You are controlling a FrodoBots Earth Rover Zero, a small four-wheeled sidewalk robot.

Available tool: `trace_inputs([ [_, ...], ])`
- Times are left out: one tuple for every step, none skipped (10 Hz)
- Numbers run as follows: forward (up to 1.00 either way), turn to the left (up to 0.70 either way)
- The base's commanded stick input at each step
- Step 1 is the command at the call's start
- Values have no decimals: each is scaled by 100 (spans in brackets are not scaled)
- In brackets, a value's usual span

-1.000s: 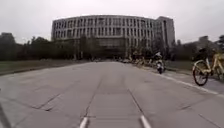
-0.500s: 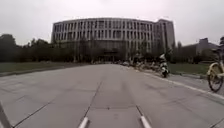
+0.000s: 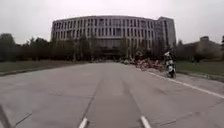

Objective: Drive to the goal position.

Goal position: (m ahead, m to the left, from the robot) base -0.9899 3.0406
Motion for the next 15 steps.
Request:
trace_inputs([
  [100,2],
  [100,2],
  [100,2],
  [100,2],
  [100,2],
  [100,2],
  [100,2],
  [100,2],
  [100,2],
  [100,2],
  [89,2],
  [0,0],
  [0,0],
  [0,0],
  [0,0],
])
